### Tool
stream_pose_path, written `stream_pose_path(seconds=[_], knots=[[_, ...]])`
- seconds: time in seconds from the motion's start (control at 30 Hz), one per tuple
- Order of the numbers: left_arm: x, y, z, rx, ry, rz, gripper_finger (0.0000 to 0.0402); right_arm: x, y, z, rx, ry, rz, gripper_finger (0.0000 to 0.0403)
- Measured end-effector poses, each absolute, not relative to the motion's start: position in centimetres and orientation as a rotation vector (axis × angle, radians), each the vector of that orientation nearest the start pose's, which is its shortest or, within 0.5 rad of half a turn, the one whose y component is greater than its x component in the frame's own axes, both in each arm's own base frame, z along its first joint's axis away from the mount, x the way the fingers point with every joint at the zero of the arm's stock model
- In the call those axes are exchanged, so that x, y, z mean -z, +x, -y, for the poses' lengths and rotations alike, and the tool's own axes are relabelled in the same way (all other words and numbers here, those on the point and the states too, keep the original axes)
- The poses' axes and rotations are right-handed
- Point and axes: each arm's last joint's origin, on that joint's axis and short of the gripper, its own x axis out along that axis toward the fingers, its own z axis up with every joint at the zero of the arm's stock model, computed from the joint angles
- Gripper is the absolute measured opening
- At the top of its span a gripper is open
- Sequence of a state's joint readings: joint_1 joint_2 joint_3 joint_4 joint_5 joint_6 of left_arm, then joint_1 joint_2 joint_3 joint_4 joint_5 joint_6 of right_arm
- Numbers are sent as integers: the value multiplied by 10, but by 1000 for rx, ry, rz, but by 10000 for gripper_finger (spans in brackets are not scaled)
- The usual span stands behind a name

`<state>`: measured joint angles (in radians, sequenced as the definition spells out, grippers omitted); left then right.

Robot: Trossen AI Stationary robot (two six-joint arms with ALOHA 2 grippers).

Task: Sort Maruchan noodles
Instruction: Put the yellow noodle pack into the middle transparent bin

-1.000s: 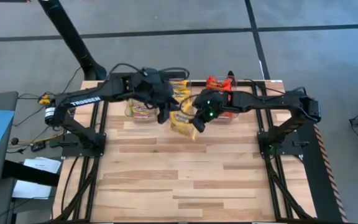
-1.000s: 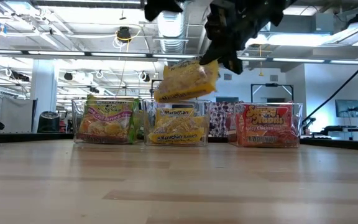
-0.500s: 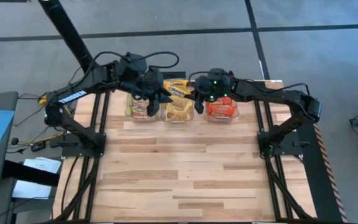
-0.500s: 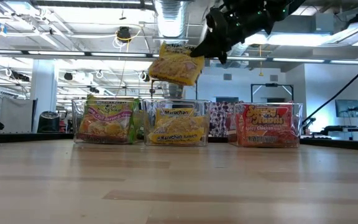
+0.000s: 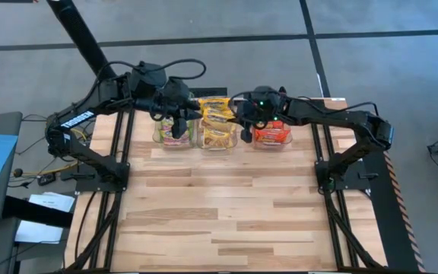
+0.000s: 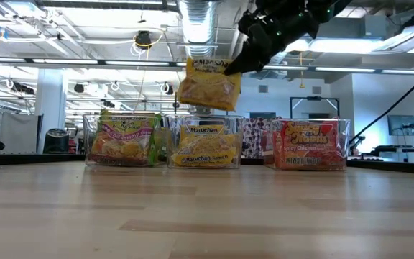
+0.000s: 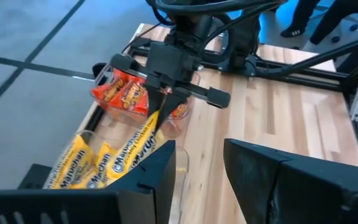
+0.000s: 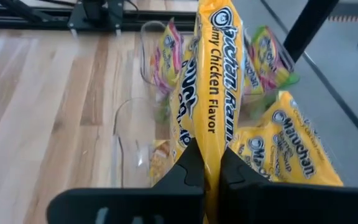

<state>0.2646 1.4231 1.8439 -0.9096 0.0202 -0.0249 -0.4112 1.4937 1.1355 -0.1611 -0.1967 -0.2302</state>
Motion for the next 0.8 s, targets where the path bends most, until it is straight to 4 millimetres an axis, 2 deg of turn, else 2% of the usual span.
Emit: stream_pose_path(seconds=[0.2,0.33,0.47,0.63,0.73,0.8], knots=[[-474,257,-70,-261,-73,-485,122,-293,309,124,162,-32,-539,11],[-474,257,-70,-263,-72,-485,122,-315,313,124,174,-47,-507,11],[-474,257,-70,-263,-72,-485,122,-340,311,132,207,-58,-463,11],[-474,257,-70,-263,-72,-486,122,-360,308,139,241,-65,-428,11],[-474,257,-70,-261,-66,-487,122,-363,318,147,238,-50,-463,11],[-474,257,-70,-261,-64,-487,122,-359,325,154,230,-36,-549,11]])
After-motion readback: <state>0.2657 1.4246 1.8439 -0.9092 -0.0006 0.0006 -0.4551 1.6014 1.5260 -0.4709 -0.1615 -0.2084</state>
